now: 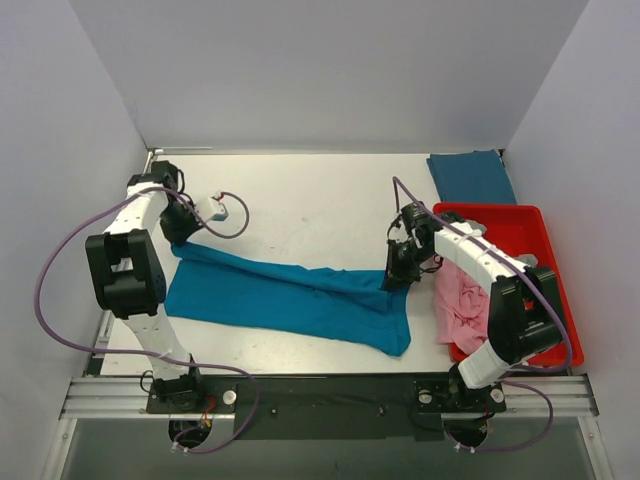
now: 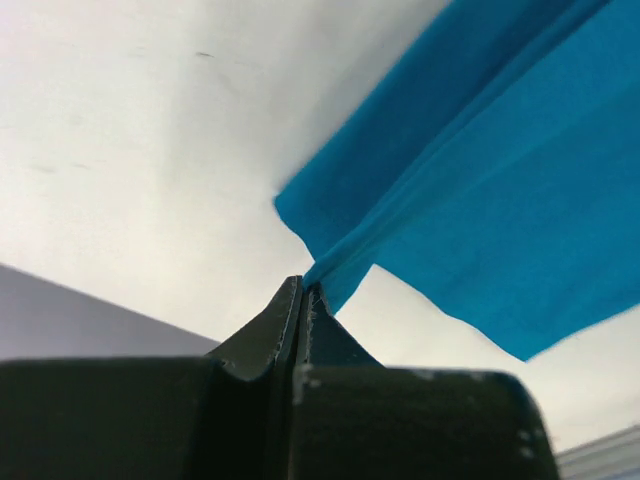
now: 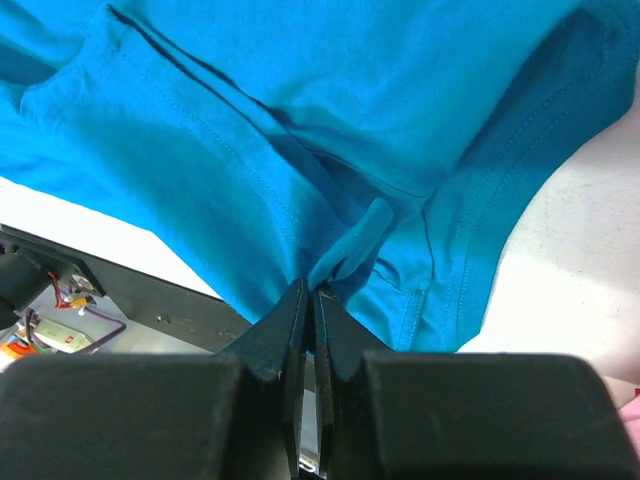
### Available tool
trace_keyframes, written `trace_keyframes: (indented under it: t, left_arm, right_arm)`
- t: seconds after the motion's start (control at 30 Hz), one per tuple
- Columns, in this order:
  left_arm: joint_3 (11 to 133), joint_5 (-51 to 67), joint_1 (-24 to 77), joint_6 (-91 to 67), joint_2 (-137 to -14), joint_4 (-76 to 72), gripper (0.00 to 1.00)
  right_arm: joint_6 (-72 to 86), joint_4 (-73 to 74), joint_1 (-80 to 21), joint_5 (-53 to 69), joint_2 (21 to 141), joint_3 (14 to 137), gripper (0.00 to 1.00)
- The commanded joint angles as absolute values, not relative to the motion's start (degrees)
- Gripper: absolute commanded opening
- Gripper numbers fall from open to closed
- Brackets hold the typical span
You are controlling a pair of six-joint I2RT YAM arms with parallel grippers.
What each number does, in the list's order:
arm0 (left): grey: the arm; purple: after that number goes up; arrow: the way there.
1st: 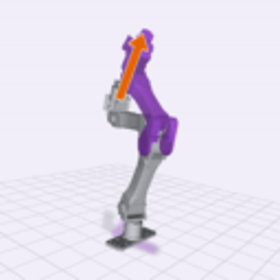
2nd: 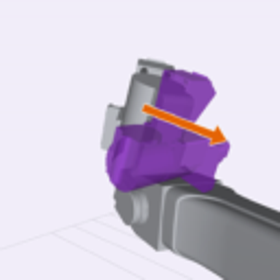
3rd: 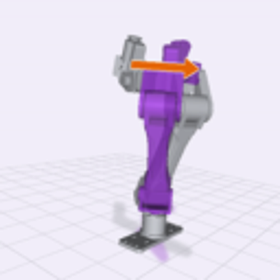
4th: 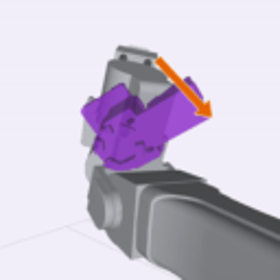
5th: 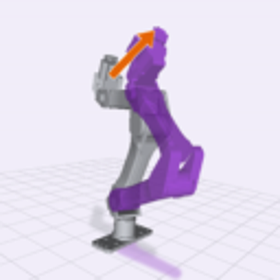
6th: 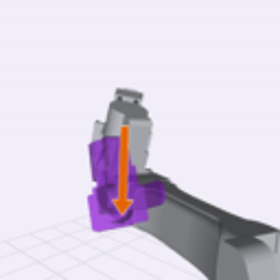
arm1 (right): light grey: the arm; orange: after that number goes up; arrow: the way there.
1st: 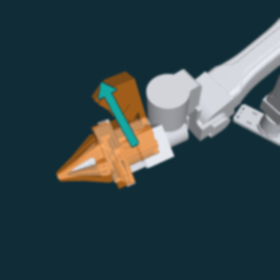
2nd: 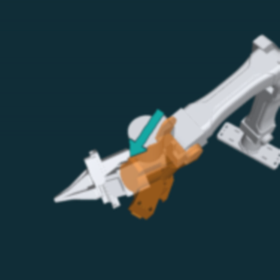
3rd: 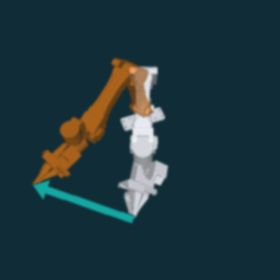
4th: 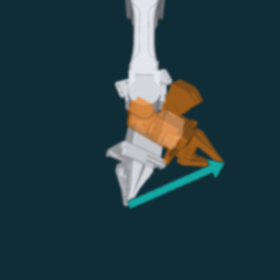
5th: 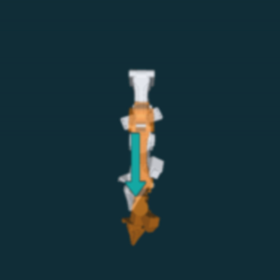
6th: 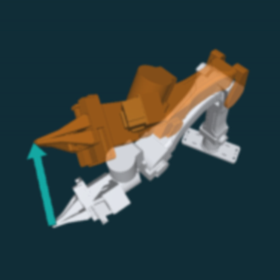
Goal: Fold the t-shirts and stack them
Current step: Fold the other side of the tshirt into a rectangle
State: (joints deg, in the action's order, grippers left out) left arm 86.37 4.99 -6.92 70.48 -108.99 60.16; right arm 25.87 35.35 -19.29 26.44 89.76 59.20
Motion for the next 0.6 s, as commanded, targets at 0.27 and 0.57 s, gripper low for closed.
trace_keyframes:
  t: [0.27,0.57]
  left_arm:
    - [90.45,7.11,-6.06,58.97,-104.24,36.82,0.00]
    - [68.58,2.91,-7.56,71.79,-99.49,37.45,0.00]
  right_arm:
    - [20.84,44.29,-14.32,28.47,89.56,71.47,0.00]
    - [23.64,40.26,-24.87,33.14,88.86,57.05,0.00]
